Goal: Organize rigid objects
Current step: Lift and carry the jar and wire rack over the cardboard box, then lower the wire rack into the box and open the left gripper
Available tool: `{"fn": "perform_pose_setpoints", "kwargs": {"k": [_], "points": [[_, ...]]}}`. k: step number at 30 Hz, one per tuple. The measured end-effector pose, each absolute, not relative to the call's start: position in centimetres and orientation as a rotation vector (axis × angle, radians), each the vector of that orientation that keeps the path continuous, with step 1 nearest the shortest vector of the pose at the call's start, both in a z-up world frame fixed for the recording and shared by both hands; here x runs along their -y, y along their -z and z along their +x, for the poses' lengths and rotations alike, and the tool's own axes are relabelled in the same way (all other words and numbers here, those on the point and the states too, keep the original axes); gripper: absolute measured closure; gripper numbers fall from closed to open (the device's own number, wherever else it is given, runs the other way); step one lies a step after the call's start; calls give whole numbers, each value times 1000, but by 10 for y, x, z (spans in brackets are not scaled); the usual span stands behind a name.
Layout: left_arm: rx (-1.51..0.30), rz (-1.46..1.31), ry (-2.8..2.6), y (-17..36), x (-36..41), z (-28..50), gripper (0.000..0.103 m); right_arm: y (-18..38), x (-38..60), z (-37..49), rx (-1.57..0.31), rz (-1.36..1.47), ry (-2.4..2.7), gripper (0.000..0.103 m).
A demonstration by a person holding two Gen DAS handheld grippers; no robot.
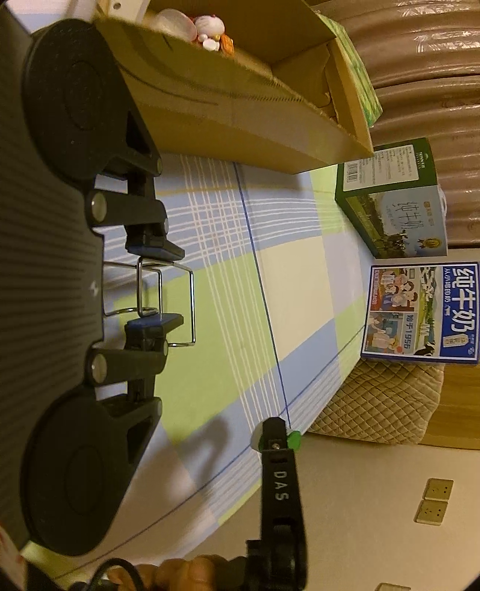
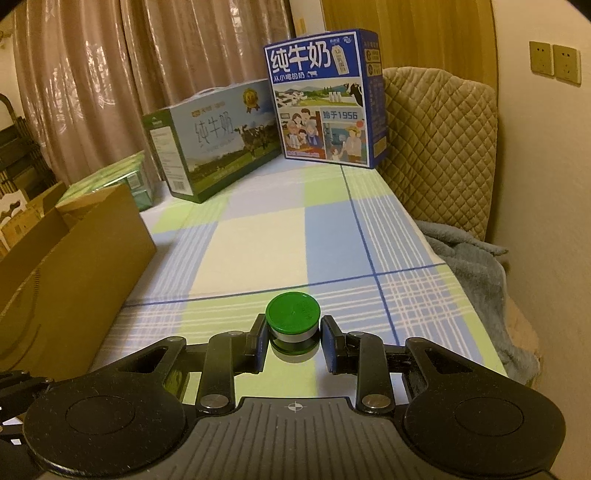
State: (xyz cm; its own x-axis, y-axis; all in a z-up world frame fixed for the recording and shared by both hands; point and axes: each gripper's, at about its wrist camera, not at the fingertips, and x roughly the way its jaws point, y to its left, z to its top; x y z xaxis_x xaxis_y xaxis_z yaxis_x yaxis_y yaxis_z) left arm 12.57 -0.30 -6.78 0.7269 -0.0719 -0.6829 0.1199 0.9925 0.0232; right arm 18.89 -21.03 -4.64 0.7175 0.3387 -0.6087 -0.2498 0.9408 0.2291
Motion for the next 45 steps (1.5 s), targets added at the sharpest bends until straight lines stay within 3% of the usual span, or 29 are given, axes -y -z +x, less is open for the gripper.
{"fn": "perform_pose_setpoints", "kwargs": {"k": [22,45], "points": [[-612,22,68,-33,-39,64,77,-40,183,89,-596,115,-407,77],[-601,-98,-173,-69,-215,54,77,-67,51,98,-590,56,-669,77]]}}
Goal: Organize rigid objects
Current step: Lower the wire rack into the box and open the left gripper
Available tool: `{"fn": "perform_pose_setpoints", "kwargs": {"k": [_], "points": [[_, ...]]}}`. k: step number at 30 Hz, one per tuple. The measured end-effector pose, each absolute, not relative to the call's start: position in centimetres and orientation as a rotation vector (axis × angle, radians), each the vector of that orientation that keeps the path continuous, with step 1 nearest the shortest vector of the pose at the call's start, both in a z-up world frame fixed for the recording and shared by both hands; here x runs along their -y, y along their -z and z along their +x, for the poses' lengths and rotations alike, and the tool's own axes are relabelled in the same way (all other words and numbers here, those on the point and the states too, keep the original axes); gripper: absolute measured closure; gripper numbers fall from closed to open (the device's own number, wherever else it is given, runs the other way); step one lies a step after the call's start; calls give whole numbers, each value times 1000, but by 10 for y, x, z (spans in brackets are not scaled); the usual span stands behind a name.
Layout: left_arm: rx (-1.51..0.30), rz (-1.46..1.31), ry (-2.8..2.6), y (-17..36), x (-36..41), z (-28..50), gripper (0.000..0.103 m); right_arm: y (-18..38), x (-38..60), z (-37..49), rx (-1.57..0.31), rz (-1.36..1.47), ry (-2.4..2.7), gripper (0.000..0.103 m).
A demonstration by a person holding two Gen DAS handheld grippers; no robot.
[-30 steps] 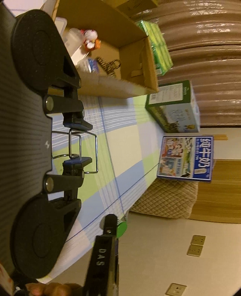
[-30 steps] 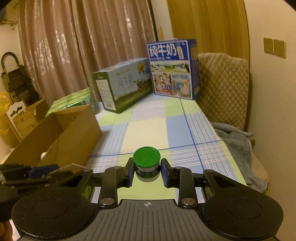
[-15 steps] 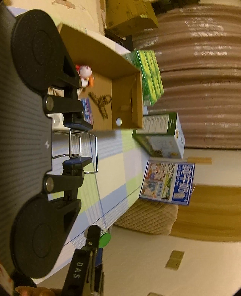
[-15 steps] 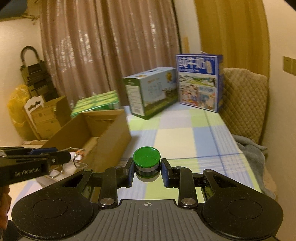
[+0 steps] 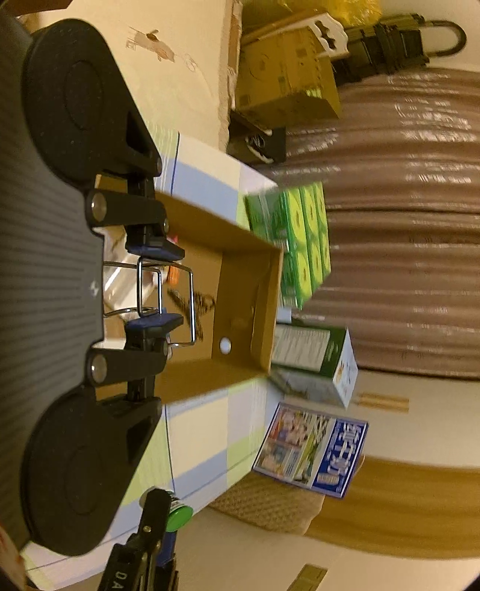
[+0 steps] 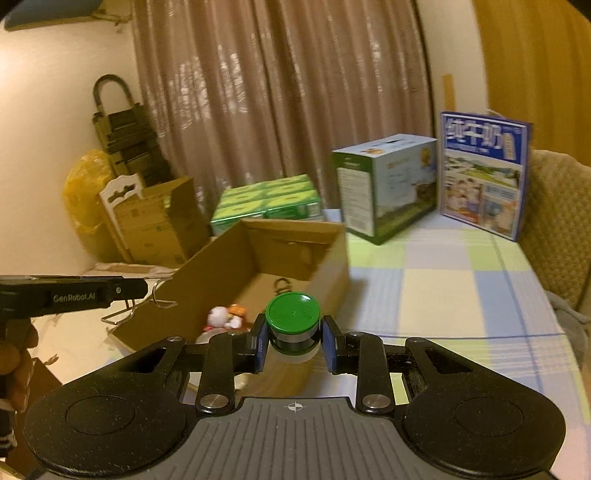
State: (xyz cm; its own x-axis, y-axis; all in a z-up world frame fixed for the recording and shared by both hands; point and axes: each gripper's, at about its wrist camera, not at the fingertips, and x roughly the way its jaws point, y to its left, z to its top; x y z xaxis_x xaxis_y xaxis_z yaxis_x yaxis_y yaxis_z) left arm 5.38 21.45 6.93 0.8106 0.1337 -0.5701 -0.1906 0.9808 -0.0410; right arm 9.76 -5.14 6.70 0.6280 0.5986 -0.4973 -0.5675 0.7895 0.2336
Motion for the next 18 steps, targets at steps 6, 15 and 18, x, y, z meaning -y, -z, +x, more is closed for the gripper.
{"fn": "perform_pose_setpoints", "kwargs": {"k": [6,15,18], "points": [[-620,-100,-188,-63,-242,63,77,-58,21,109,-613,32,-707,77],[-661,-109,-170,-41,-255,83,77,-41,-10,123,-647,12,-745,77],[-673,-112,-161,-34,-257,88,77,-37,-17,126,-655,7,-752,77]]}}
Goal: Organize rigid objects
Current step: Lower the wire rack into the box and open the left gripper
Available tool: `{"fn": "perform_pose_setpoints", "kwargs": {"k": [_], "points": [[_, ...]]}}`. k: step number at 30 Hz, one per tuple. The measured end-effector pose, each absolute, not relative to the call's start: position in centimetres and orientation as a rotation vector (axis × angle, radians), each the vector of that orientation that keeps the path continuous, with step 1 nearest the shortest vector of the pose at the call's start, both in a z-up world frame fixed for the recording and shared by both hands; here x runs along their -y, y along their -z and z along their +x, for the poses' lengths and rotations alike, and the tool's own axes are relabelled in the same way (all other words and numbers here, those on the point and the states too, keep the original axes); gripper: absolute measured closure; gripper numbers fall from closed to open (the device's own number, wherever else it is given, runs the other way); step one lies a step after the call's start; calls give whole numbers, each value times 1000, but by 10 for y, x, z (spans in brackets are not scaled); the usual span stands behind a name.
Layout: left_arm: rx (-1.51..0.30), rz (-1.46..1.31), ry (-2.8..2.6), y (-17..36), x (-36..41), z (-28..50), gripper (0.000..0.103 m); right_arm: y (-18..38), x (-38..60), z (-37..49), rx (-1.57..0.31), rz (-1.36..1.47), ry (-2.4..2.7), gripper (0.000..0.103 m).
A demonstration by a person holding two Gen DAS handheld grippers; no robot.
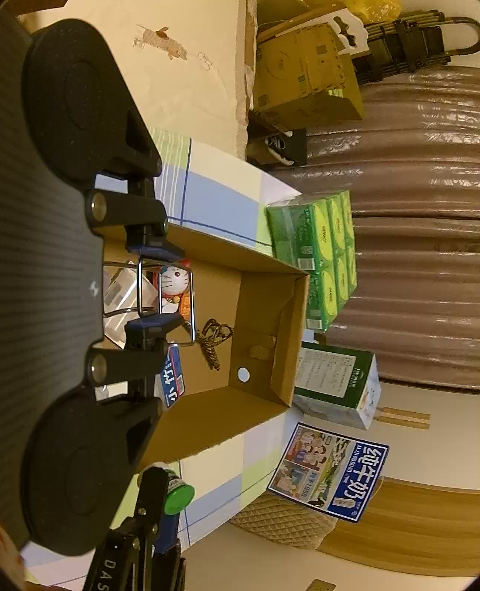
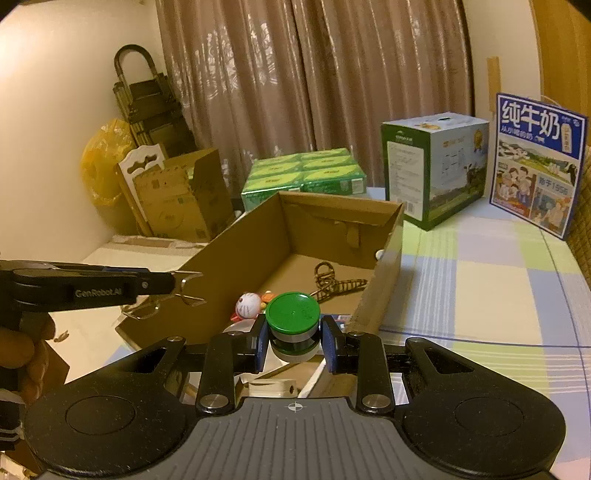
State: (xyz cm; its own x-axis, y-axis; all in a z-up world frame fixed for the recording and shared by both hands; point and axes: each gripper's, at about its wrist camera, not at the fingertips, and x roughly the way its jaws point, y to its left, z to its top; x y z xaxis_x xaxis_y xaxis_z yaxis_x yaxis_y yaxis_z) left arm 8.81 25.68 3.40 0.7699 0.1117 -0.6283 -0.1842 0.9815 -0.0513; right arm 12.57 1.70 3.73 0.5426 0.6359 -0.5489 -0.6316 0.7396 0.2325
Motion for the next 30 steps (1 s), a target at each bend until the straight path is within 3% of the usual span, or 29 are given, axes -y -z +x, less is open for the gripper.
{"fn": "perform_pose_setpoints", "kwargs": {"k": [30], "points": [[-746,-92,-109,-1,-254,109,77,-16,-38,135,-690,-25,-765,77]]}}
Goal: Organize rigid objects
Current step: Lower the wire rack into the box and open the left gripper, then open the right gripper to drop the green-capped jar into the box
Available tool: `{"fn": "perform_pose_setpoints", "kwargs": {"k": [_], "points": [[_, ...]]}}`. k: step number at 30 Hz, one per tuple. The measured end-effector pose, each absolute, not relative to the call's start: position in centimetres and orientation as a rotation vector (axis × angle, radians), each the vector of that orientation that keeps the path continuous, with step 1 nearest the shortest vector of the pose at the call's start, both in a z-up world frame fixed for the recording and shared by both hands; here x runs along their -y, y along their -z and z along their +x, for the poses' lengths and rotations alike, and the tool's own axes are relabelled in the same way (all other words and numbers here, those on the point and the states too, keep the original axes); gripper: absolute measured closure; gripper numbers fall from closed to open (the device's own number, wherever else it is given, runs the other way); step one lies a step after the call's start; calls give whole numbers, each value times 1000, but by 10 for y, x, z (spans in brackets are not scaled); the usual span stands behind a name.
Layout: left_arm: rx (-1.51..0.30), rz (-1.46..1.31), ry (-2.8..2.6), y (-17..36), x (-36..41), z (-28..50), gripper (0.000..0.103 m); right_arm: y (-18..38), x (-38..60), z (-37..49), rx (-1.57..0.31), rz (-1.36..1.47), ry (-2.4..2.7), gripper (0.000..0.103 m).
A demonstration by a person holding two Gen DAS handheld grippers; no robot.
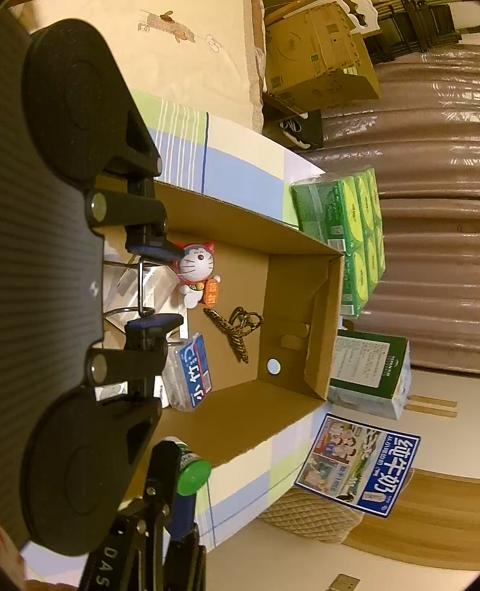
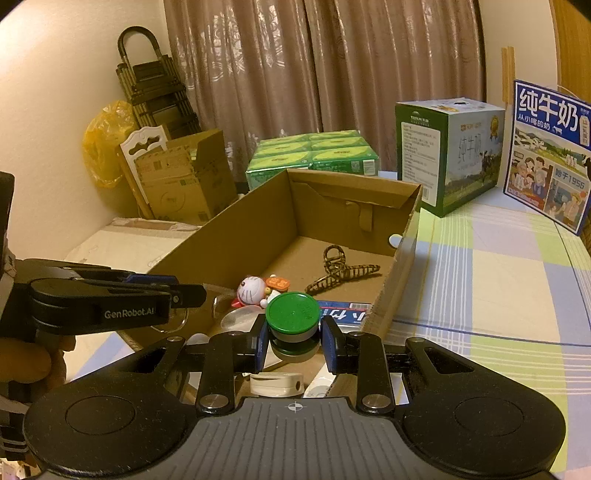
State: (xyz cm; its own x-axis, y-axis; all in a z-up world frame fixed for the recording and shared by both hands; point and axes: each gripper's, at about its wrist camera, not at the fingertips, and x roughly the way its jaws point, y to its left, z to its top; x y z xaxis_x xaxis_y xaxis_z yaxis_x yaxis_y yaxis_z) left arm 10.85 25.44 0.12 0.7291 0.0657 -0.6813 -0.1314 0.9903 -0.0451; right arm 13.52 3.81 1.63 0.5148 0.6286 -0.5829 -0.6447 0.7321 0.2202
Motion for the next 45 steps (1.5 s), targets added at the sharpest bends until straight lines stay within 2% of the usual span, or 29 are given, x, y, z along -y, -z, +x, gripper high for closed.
{"fn": "perform_pose_setpoints", "kwargs": {"k": [4,45], "points": [[-743,-65,-113,-2,-252,108,71,-16,-36,136,-689,-19,-762,77],[-745,-69,-123,-4,-253,100,68,-10,-38,134,-719,-18,-763,76]]}}
